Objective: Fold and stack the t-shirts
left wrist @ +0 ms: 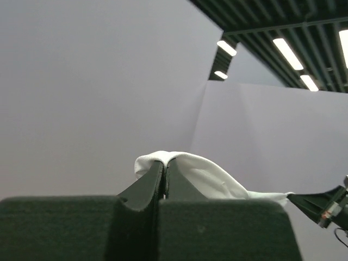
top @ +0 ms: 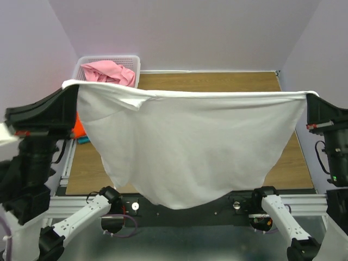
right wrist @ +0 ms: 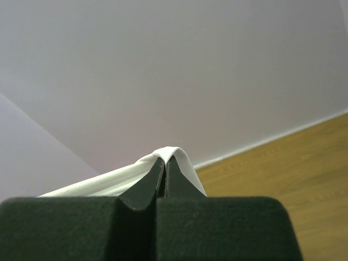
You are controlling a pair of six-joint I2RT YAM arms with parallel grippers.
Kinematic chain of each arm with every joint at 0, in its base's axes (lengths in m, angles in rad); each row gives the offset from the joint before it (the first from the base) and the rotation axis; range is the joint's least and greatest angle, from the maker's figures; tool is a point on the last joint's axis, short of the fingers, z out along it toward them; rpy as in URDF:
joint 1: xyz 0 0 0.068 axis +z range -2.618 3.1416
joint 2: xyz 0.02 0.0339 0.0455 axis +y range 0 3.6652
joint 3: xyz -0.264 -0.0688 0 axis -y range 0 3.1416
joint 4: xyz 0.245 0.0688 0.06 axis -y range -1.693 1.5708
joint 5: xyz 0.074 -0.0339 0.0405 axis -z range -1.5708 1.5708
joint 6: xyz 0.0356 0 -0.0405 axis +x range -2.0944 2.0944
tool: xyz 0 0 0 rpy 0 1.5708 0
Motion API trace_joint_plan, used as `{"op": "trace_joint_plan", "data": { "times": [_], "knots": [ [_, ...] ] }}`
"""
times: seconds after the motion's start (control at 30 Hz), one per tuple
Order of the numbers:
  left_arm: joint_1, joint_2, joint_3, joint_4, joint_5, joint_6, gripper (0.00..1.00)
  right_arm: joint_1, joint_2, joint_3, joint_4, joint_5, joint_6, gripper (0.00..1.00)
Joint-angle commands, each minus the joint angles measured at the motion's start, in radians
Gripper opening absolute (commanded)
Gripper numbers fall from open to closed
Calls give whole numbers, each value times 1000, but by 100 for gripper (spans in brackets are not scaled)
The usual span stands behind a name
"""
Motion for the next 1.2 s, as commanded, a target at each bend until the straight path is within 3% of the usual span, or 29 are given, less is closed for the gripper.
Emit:
{"op": "trace_joint_plan", "data": {
  "times": [0.0, 0.1, 0.13, 0.33, 0.47, 0.5, 0.57, 0.6, 0.63, 0.67, 0.83, 1.03, 1.17],
  "knots": [
    [5, 170, -104, 57, -364, 56, 0, -7, 101, -107, -22, 94, -10, 1],
    [7, 307, -166, 83, -632, 79, 0, -7, 187, -232, 19, 165, 18, 1],
    [22, 409, -178, 103, -653, 91, 0, -7, 213, -301, 36, 191, 24, 1],
    [160, 841, -195, 198, -393, 90, 0, -7, 485, -492, 188, 317, 58, 1],
    [180, 1174, -30, 144, -397, 104, 0, -10, 759, -495, 274, 366, 55, 2],
    [189, 1249, 87, 118, -391, 105, 0, -11, 822, -472, 288, 368, 52, 5],
    [199, 1454, 241, -36, -396, 89, 43, -20, 1012, -382, 287, 334, 41, 27],
    [202, 1513, 388, -88, -414, 79, 72, -20, 1069, -350, 285, 334, 35, 63],
    [203, 1588, 438, -150, -420, 78, 98, -22, 1133, -298, 284, 310, 32, 78],
    [203, 1605, 470, -158, -423, 81, 98, -24, 1155, -280, 283, 297, 32, 100],
    [203, 1512, 374, -46, -370, 96, 98, -24, 1149, -249, 284, 251, 38, 100],
    [203, 1374, 204, -32, -322, 43, 98, -24, 1012, -366, 285, 193, 19, 100],
    [202, 1271, 54, -22, -270, -14, 98, -24, 912, -459, 285, 60, -2, 100]
  ]
}}
